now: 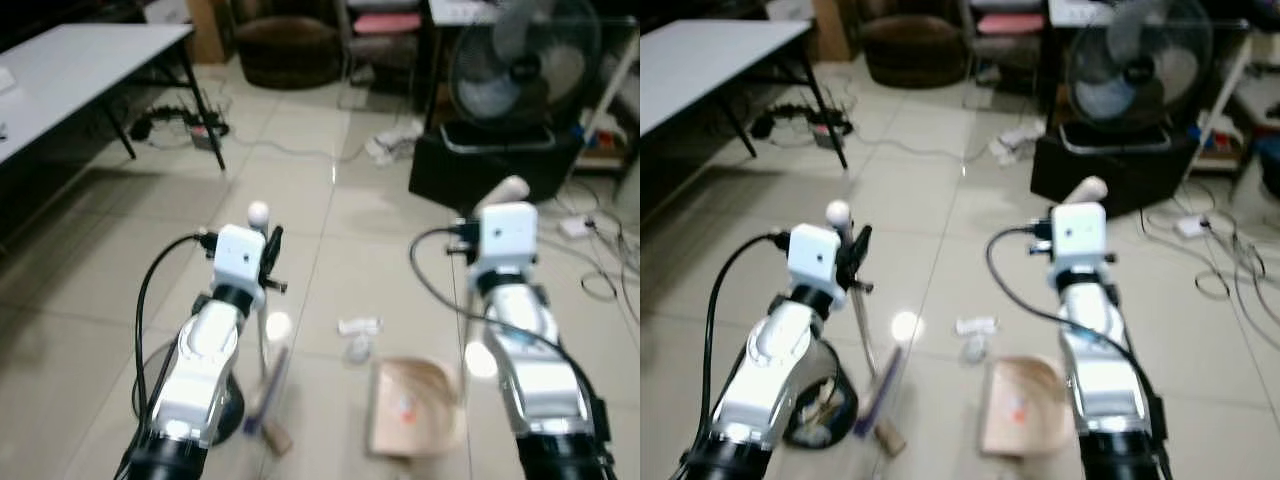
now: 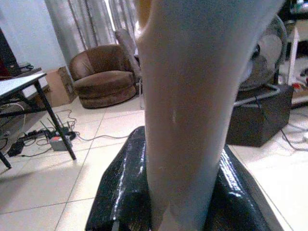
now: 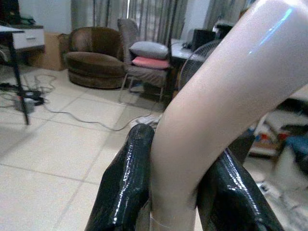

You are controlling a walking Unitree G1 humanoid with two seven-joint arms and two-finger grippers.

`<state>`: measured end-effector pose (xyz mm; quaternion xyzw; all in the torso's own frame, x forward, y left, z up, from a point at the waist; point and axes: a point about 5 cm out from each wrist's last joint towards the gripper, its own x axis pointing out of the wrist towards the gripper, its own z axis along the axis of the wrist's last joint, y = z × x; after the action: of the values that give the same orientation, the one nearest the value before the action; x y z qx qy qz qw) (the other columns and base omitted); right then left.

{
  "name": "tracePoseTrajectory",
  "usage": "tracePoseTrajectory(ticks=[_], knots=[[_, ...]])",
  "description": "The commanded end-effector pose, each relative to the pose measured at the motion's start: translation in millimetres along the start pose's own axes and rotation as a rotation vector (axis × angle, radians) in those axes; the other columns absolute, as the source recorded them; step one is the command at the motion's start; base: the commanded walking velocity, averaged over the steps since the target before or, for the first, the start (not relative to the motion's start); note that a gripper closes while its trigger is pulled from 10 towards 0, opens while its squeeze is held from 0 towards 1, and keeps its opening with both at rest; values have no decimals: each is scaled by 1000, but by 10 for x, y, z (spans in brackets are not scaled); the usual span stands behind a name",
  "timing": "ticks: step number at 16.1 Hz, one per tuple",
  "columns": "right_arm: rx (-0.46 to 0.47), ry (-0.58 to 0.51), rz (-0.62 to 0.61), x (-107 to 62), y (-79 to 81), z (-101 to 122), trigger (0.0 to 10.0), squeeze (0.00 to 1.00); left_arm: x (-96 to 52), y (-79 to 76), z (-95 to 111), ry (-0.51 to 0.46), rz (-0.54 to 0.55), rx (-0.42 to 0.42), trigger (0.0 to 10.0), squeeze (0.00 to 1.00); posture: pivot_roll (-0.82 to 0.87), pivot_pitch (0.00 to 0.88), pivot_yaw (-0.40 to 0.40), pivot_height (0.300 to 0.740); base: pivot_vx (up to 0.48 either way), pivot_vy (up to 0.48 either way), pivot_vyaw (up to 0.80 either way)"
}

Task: Sweep floor

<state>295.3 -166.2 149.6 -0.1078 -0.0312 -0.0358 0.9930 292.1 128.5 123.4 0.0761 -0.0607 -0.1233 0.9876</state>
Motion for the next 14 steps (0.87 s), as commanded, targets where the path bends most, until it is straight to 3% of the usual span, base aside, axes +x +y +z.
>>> tracePoseTrajectory(ticks=[1,3,8,11,14], knots=[[16,-58,36,31,113,124,10000,0,-11,139,54,-15,35,48,10000,0,-10,58,39,740,360,0,0],[14,-61,41,42,143,118,10000,0,-26,164,39,-7,41,55,10000,0,-7,66,22,740,341,0,0],[48,-96,23,92,170,102,10000,0,-28,188,14,-8,72,72,10000,0,14,95,2,740,0,0,0],[77,-117,58,125,235,75,10000,0,-21,289,5,-18,162,86,10000,0,22,134,21,740,0,0,0],[88,-129,78,237,272,-2,10000,0,53,214,-79,-9,154,69,10000,0,24,197,43,740,0,0,0]])
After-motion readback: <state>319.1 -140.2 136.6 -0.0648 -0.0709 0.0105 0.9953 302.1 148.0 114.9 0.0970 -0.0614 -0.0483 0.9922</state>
